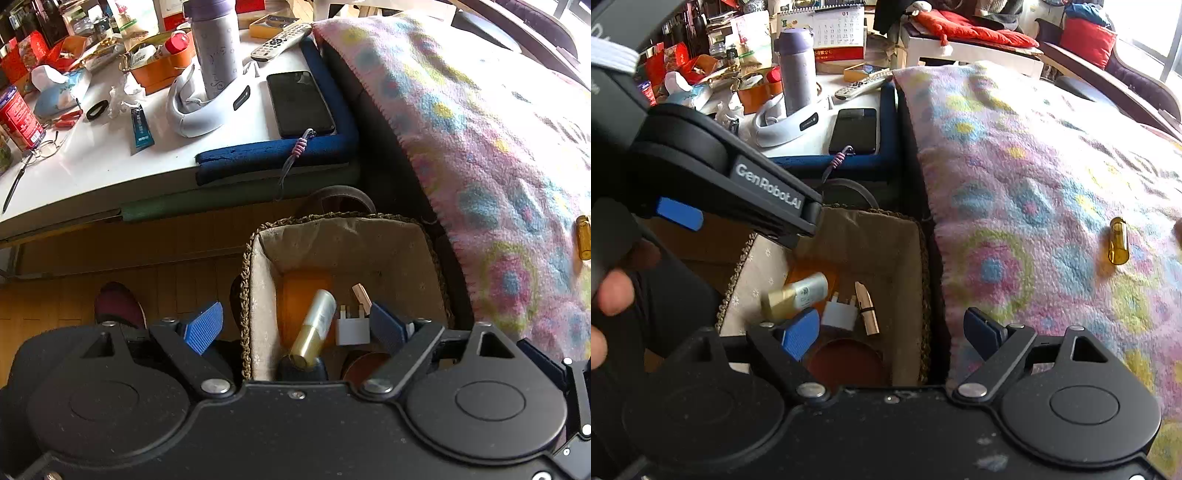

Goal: Organize rigid objects
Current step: 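Move both tools from the basket back over the blanket toward the amber bottle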

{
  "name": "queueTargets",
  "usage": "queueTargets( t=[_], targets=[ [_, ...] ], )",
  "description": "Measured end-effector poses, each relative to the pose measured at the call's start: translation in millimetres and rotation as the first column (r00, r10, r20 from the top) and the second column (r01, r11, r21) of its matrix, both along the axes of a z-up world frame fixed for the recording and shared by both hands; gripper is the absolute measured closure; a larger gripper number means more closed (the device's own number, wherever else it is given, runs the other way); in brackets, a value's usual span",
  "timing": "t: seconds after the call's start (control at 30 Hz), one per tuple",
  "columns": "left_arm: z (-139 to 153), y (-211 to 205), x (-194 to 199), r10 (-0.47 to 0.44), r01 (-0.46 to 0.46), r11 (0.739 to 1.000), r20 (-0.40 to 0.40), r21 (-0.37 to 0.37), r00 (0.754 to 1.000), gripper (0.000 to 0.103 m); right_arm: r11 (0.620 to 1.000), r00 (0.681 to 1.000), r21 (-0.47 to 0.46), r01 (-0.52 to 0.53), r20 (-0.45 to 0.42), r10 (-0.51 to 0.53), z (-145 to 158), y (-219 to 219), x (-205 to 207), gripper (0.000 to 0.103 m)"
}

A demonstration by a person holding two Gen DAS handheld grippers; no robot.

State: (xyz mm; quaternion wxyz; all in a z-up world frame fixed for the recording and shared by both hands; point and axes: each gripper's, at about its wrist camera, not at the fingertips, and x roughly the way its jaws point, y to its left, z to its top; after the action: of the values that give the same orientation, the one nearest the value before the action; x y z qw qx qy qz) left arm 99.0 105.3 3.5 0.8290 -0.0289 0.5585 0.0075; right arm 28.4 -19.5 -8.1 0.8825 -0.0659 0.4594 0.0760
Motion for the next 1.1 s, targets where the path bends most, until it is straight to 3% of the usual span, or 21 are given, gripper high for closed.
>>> queueTargets(
  t=[0.87,1.1],
  targets=[
    [-4,-1,-2,-0.021,0.022,1.0,-0.019,0.001,1.0,0.02,1.0,1.0,-0.011,0.023,-0.001,-0.023,-1,-11,-1,0.018],
    [-3,-1,-2,-0.022,0.022,1.0,-0.014,-0.007,1.0,0.02,0.983,0.985,-0.091,0.159,0.084,-0.151,10,-56,11,0.017]
  ],
)
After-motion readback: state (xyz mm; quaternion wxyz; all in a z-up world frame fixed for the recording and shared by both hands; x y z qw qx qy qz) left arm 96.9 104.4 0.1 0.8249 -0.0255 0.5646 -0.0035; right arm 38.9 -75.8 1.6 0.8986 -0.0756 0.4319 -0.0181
